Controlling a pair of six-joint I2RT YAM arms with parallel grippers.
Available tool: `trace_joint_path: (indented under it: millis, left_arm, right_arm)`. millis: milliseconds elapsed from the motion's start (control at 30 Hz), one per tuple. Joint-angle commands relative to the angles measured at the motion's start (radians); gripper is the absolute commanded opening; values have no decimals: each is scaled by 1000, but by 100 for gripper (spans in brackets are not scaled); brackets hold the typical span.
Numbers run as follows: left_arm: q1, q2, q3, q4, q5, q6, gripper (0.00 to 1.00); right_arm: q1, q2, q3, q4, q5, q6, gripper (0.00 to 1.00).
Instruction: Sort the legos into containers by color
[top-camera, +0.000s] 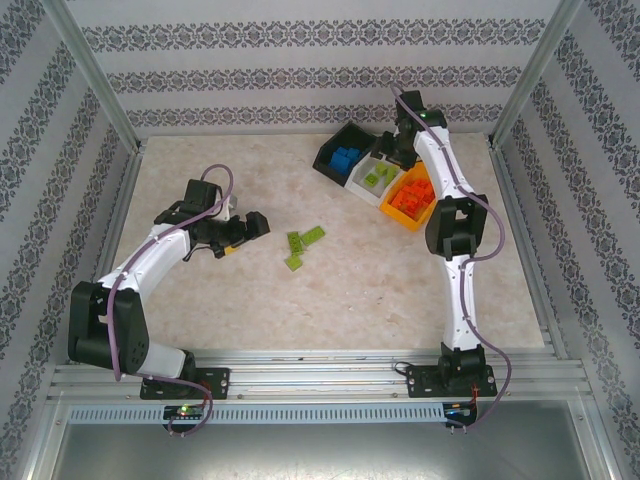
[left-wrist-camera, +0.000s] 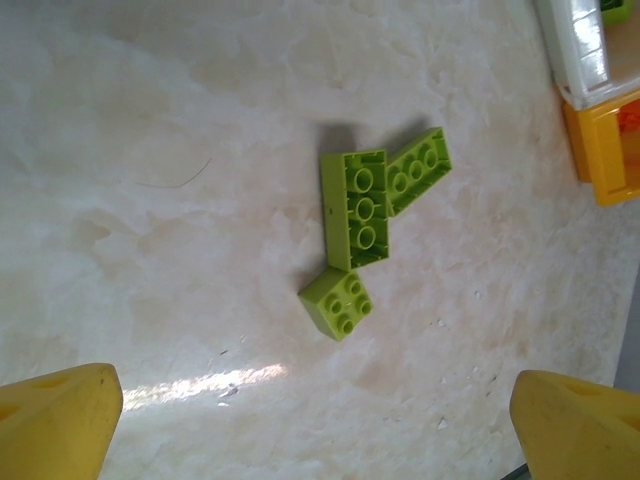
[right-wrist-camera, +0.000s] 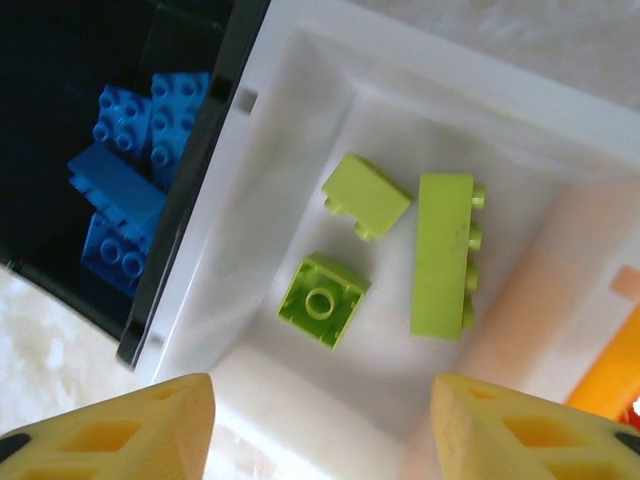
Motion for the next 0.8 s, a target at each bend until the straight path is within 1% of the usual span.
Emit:
trace_joint_path:
  millis: [0,167,300,400,433,533,600,700,767]
  left_arm:
    - [9,-9,-33,80,30,-41,100]
    - [10,-36,-79,123,40,-64,100]
    - [9,-58,-110,146,43,-79,100]
    - [10,-74,-119,147,40,-83,100]
    - [10,-76,-122,146,38,-84,100]
    - [10,-89,-125,136,33,-83,100]
    - [9,-103,-125,121,30,-80,100]
    - [10,-131,-135,99,17,-72,100]
    - [11,-150,-142,87,9,-69,100]
  right_arm:
    - [28,-156,-78,-1,-68,-41,64]
    - [123,-260,-263,6,-173,-99,73]
    - [241,-297,-390,-11,-143,-129,84]
    - [312,-288,-429,-28,-109,-78,86]
    - [327,-286,-444,-26,-102,-40,86]
    - [366,-296,-525,29,-92,151,86]
    - [388,-317,-589,72,-50,321,85]
    - [410,-340,-683,189,-84,546,81]
    - [428,-333,-699,206,-82,681,78]
